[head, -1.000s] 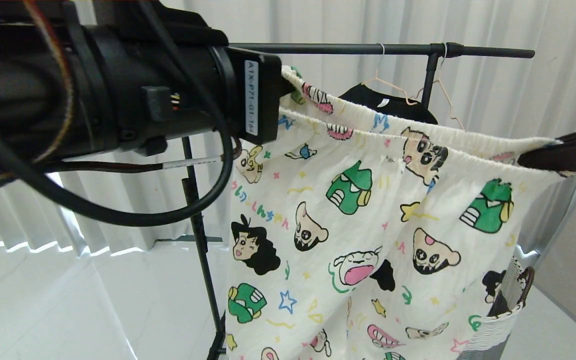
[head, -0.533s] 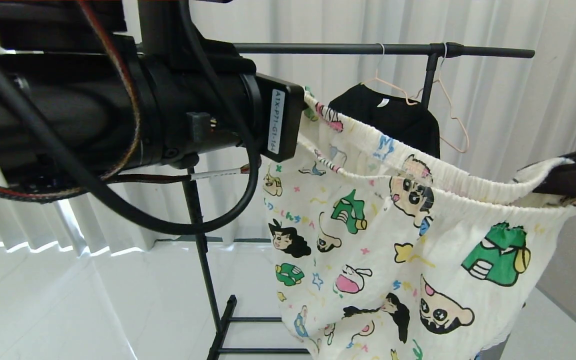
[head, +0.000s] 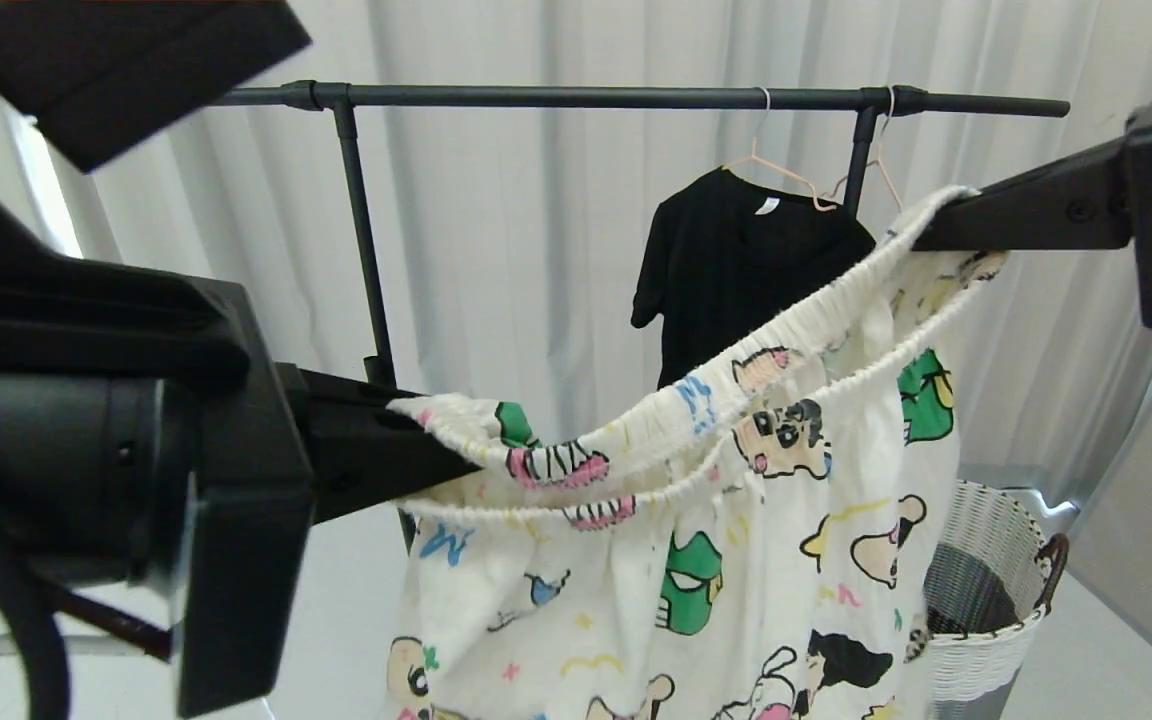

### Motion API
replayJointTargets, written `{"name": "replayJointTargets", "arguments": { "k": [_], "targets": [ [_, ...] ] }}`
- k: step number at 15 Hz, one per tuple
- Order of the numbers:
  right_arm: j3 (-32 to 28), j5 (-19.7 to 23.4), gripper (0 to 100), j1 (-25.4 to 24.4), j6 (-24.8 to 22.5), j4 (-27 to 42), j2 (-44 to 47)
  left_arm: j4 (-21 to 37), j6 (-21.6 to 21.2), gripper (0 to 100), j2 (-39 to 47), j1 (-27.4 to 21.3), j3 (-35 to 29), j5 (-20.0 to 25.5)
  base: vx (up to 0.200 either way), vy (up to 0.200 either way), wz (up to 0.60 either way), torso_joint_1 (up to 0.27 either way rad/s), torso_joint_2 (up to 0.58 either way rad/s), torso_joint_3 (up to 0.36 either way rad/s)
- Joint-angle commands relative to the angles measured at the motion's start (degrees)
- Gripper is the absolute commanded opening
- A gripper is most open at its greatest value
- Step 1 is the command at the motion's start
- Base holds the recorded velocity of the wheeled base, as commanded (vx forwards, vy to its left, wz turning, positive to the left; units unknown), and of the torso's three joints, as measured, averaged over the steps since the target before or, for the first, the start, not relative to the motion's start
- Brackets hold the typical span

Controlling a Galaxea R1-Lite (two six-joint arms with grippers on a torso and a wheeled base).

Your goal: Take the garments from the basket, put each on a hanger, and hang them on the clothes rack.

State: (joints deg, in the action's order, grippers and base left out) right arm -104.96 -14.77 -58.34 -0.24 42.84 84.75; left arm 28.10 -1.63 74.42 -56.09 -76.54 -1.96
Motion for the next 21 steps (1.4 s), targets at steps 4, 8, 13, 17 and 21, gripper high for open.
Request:
{"name": "replayJointTargets", "arguments": {
  "k": [4, 8, 13, 17, 21],
  "targets": [
    [-0.16, 0.27, 0, 0.25, -0.02, -1.0, 1.74, 0.64, 6.99, 0, -1.83, -8.25, 0.34, 0.12, 0.0, 0.0, 0.0, 0.0, 0.0, 0.0],
    [2.3, 0.27, 0, 3.68, 0.07, 7.79, -4.59, -0.85, 4.01, 0, 2.39, 2.48, 3.24, -6.12, 0.0, 0.0, 0.0, 0.0, 0.0, 0.0],
    [6.44, 0.19, 0, 3.68, 0.16, 8.49, -8.02, -15.97, 3.13, 0, 7.4, 5.29, 3.51, -10.78, 0.0, 0.0, 0.0, 0.0, 0.0, 0.0],
    [7.4, 0.36, 100, 3.59, 0.33, 7.96, -8.11, -16.23, 3.04, 0, 7.49, 4.41, 3.6, -10.96, 0.0, 0.0, 0.0, 0.0, 0.0, 0.0],
    [9.86, 2.91, 100, 3.59, 0.42, 7.96, -12.15, -16.59, 2.95, 0, 10.57, 4.94, 4.12, -16.58, 0.0, 0.0, 0.0, 0.0, 0.0, 0.0]
  ]
}}
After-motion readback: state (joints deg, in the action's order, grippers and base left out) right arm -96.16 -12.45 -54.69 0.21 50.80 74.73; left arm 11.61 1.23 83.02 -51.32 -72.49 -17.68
